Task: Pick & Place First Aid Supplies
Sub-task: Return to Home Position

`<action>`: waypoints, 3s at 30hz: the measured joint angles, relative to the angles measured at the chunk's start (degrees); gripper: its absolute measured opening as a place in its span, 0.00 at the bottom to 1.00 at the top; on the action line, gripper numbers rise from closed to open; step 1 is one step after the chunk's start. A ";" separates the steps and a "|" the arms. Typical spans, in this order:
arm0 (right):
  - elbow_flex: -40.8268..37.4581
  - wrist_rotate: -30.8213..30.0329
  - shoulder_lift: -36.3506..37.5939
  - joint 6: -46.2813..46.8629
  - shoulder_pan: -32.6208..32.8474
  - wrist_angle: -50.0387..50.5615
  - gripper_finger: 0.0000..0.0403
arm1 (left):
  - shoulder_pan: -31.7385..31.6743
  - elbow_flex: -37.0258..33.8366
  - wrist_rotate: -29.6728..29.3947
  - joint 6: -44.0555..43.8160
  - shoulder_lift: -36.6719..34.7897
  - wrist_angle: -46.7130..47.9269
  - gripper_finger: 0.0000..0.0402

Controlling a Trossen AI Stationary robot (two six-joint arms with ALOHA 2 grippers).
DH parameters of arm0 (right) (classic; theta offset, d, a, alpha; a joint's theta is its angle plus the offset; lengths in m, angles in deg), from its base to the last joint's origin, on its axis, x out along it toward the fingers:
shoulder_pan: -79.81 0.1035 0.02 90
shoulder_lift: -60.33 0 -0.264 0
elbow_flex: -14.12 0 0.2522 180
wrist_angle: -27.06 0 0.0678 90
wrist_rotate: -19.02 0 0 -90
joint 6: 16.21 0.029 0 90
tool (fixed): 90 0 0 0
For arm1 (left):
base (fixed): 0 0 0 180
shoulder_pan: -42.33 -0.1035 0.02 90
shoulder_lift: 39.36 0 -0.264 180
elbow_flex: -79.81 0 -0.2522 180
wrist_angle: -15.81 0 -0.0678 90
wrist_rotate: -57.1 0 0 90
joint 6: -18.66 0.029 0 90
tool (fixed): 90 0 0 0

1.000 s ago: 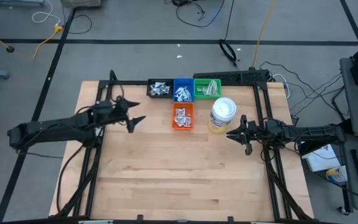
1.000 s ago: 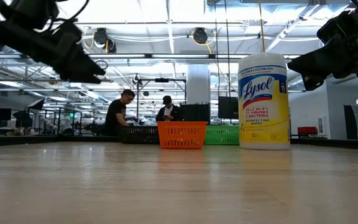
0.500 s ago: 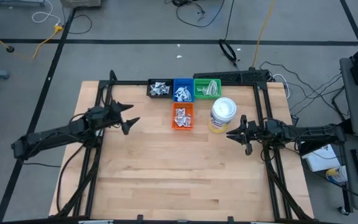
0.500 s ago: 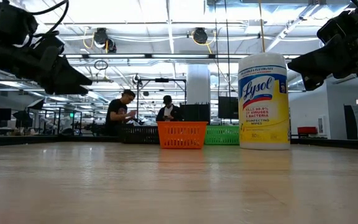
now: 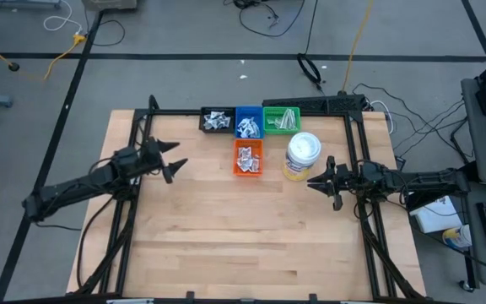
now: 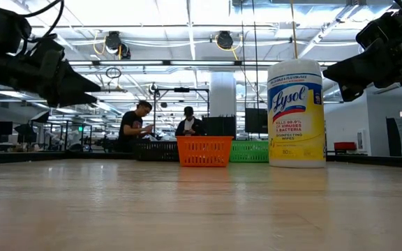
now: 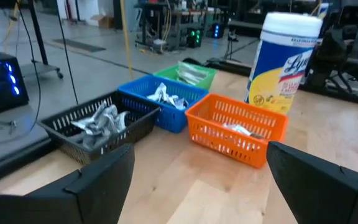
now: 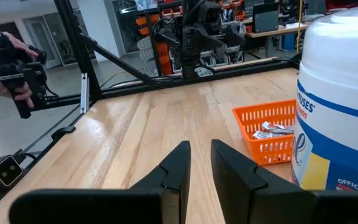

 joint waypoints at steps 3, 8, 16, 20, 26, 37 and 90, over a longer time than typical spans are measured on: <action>0.00 0.00 -0.01 0.00 0.01 -0.01 0.15 | -0.37 0.00 -0.16 1.75 -1.72 0.13 0.93; 0.01 0.00 0.02 0.00 0.00 0.01 0.15 | -1.04 0.00 -0.20 2.87 -5.89 0.30 0.95; 0.01 0.00 0.01 0.00 0.00 -0.01 0.15 | -3.35 0.00 -0.29 2.99 -9.99 0.46 0.93; -0.01 0.00 -0.01 0.00 0.01 0.02 0.15 | -4.37 0.00 -0.29 2.97 -10.01 0.48 0.92; 0.01 0.00 0.00 0.00 -0.01 0.01 0.15 | -5.10 -0.08 -0.31 2.60 -10.01 -0.38 0.93; 0.01 0.00 -0.01 0.00 -0.01 0.00 0.15 | -5.10 -0.22 -0.34 2.55 -9.94 -1.38 0.94; 0.01 0.00 0.00 0.00 0.01 0.00 0.15 | -5.10 -0.09 -0.27 2.52 -9.90 -1.68 0.91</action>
